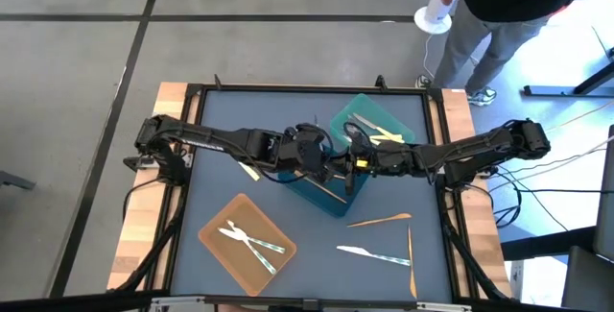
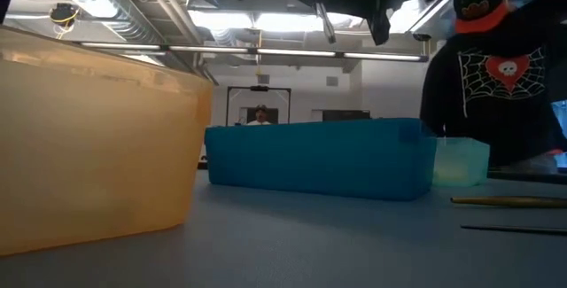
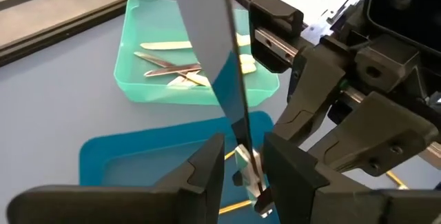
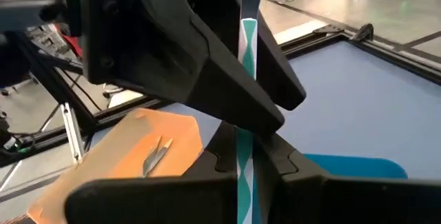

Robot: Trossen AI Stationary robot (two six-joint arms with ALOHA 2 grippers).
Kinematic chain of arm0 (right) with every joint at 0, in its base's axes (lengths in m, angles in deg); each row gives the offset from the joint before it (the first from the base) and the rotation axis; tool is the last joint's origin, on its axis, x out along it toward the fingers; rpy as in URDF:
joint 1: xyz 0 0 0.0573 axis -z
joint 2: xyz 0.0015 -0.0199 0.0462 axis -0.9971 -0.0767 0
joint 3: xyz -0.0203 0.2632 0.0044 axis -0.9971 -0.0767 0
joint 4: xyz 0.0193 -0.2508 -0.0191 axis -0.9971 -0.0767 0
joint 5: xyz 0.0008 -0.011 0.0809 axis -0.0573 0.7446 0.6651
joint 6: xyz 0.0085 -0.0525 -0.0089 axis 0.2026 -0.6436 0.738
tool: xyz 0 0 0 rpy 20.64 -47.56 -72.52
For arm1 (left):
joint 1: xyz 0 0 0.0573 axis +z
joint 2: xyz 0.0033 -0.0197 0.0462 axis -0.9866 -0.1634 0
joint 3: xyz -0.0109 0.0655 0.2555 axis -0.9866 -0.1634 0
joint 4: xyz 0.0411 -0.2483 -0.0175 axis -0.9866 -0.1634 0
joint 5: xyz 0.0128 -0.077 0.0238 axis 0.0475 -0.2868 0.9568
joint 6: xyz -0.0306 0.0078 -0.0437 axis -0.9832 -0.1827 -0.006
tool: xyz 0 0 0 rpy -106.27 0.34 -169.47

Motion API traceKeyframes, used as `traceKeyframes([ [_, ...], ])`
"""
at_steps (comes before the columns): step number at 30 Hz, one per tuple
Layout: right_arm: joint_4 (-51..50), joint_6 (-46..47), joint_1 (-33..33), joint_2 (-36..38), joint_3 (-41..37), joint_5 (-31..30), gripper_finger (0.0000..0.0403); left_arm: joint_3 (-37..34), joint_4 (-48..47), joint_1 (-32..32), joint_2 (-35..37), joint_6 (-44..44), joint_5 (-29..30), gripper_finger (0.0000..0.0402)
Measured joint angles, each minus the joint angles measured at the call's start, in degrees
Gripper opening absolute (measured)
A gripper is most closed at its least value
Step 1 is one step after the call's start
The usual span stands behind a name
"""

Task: Sort silverware by color (type)
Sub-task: Put the left blue knife into the orange bin

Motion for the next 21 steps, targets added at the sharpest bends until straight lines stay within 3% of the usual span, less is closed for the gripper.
traceKeyframes([
  [7, -0.3, 0.1, 0.0, 0.0, 0.0, -0.2, 0.0005, 0.0, 0.0, 0.0, -0.5, 0.0, 0.2, 0.0093],
  [15, -0.1, -0.1, 0.0, 0.0, 0.0, -0.2, 0.0005, 0.0, 0.1, 0.0, -0.5, 0.4, 0.8, 0.0026],
  [21, -0.1, -0.5, 0.0, 0.0, 0.0, -0.2, 0.0005, 0.0, 0.1, 0.0, -0.5, 0.4, 0.8, 0.0022],
])
